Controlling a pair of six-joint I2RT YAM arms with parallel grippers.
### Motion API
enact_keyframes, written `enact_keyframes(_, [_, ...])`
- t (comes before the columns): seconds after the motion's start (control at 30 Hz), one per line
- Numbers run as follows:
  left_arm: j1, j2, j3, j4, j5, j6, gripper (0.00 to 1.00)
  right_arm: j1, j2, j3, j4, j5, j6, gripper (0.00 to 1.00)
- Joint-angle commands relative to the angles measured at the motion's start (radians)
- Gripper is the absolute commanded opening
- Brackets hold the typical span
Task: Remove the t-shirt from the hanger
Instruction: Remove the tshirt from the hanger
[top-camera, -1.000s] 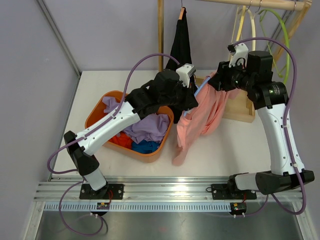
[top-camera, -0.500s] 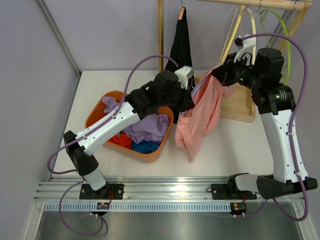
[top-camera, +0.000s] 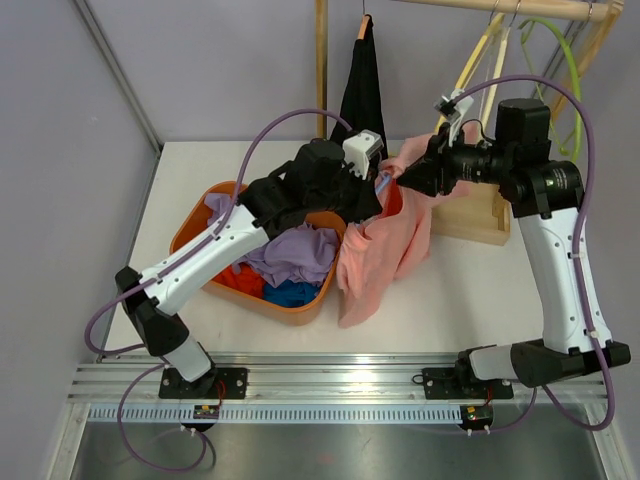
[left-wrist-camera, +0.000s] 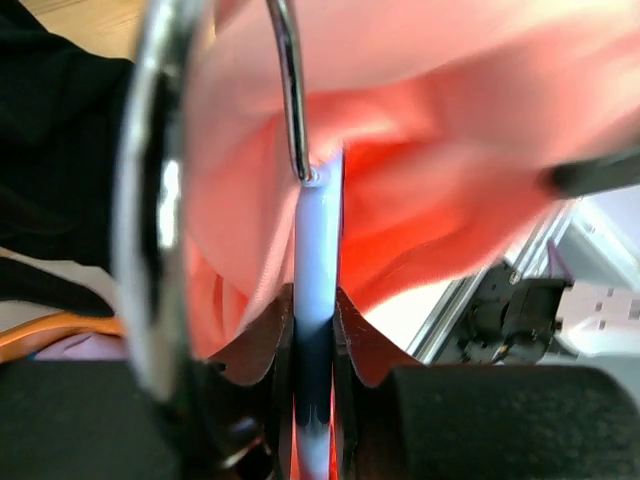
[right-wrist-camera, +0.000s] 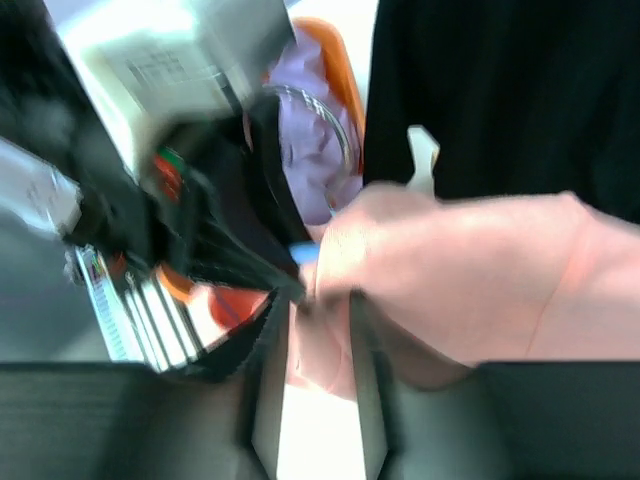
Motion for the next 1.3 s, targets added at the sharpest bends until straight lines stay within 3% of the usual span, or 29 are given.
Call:
enact_keyframes(0.0, [0.012, -0.104, -0.015, 0.07, 0.06, 0.097, 0.0, 0.01, 0.036, 0.122, -0.281, -0.09, -0.312, 0.4])
enact_keyframes(0.1, [0.019, -0.133, -0.05, 0.034, 0.081, 0.212, 0.0, 0.01, 0.034, 0.217, -0.404, -0.073, -0.495, 0.66])
enact_keyframes(0.23, [0.02, -0.148, -0.069, -0.032, 0.109, 0.385, 0.0, 0.01, 0.017, 0.28, -0.523, -0.103, -0.722, 0.77])
enact_keyframes(0.43, [0.02, -0.141, -0.049, -0.075, 0.205, 0.615, 0.0, 0.013, 0.049, 0.272, -0.747, -0.215, -1.066, 0.81])
enact_keyframes(0.6, [0.019, -0.132, -0.004, -0.106, 0.261, 0.726, 0.0, 0.051, 0.074, 0.249, -0.745, -0.159, -1.063, 0.8])
enact_keyframes(0.8, [0.017, -0.128, 0.022, -0.091, 0.23, 0.79, 0.0, 0.131, 0.045, 0.174, -0.747, -0.113, -1.018, 0.77])
enact_keyframes(1.1, [-0.015, -0.121, 0.053, -0.06, 0.204, 0.927, 0.0, 0.149, 0.071, 0.131, -0.744, -0.031, -0.94, 0.67])
enact_keyframes(1.23, [-0.023, -0.115, 0.063, -0.048, 0.182, 0.968, 0.0, 0.149, 0.068, 0.126, -0.745, -0.037, -0.929, 0.42])
enact_keyframes(1.27, [-0.024, -0.115, 0.063, -0.045, 0.179, 0.973, 0.0, 0.148, 0.068, 0.126, -0.744, -0.036, -0.926, 0.31])
